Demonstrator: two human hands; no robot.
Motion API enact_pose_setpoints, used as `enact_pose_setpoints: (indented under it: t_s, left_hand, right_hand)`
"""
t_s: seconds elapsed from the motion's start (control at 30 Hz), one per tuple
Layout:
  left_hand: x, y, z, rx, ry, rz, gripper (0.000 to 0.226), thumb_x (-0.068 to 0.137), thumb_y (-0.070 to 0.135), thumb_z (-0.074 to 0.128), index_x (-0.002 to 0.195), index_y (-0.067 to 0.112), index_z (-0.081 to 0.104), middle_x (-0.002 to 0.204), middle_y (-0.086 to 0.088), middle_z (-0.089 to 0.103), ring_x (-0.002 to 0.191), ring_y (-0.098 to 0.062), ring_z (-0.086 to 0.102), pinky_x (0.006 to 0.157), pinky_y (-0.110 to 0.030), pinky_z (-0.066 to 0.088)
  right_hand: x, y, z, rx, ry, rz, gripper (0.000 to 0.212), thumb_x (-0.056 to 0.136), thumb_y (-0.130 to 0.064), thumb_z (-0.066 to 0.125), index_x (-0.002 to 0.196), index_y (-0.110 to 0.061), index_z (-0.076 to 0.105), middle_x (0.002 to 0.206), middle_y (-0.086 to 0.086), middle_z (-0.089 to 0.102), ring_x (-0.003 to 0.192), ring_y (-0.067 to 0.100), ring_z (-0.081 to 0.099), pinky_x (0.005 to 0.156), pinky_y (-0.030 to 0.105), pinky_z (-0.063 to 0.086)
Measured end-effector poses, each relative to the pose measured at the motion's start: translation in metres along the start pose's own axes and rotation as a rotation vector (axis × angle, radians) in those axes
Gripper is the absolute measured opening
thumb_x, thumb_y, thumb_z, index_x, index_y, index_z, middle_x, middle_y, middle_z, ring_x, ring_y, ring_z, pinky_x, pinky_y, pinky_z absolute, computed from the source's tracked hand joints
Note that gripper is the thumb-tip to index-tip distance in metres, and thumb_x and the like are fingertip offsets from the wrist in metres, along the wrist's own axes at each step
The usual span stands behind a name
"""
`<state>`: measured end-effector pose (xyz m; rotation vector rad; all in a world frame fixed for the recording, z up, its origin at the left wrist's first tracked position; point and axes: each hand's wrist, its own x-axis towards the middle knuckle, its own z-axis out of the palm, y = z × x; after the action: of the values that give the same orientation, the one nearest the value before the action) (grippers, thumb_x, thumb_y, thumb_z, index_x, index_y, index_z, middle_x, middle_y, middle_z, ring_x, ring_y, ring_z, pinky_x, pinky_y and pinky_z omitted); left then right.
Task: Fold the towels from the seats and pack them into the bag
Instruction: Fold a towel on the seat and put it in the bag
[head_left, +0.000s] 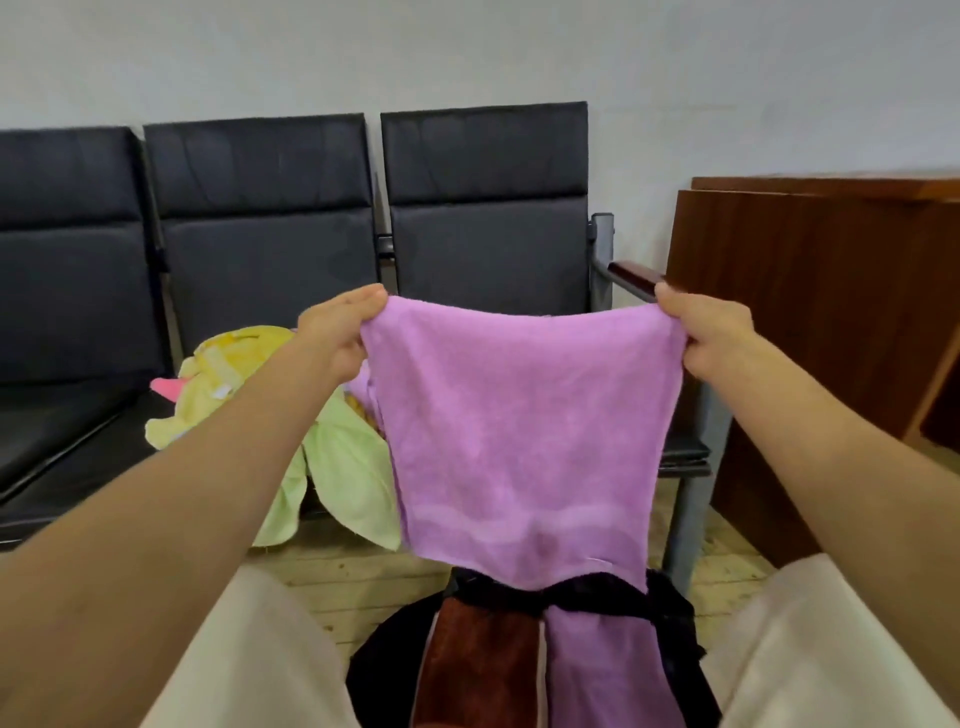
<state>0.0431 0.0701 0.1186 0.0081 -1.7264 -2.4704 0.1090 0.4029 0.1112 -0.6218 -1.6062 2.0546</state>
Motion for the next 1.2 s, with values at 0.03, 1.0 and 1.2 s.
enact_pose_setpoints:
  t_s: [0.03, 1.0, 1.2]
  left_hand:
    - [0.0, 0.002, 0.001, -0.001, 0.032, 0.004, 0.029, 0.085, 0.001, 0.068, 0.114, 0.0, 0.066, 0.086, -0.003, 0.066, 0.081, -0.014, 0.063, 0.076, -0.027, 0.055]
    - [0.005, 0.005, 0.015, 0.95, 0.072, 0.486, 0.02, 0.093, 0.008, 0.054, 0.096, 0.003, 0.073, 0.097, -0.007, 0.068, 0.092, -0.022, 0.059, 0.077, -0.028, 0.044]
    - [0.008, 0.009, 0.02, 0.593, 0.103, 0.159, 0.01, 0.088, 0.015, 0.068, 0.078, 0.012, 0.071, 0.096, -0.011, 0.068, 0.072, -0.02, 0.059, 0.07, -0.034, 0.055]
  right_hand:
    - [0.0, -0.004, -0.001, 0.11, -0.042, 0.093, 0.056, 0.06, -0.019, 0.089, 0.111, -0.014, 0.067, 0.111, 0.006, 0.068, 0.098, 0.022, 0.065, 0.089, 0.039, 0.056]
    - [0.0, 0.0, -0.022, -0.424, 0.258, -0.413, 0.018, 0.089, -0.006, 0.067, 0.104, -0.01, 0.074, 0.115, 0.007, 0.068, 0.113, 0.024, 0.059, 0.102, 0.036, 0.047]
    - [0.001, 0.003, -0.032, -0.677, 0.161, -0.533, 0.022, 0.083, -0.003, 0.073, 0.104, -0.006, 0.074, 0.113, 0.011, 0.069, 0.112, 0.028, 0.06, 0.105, 0.043, 0.046]
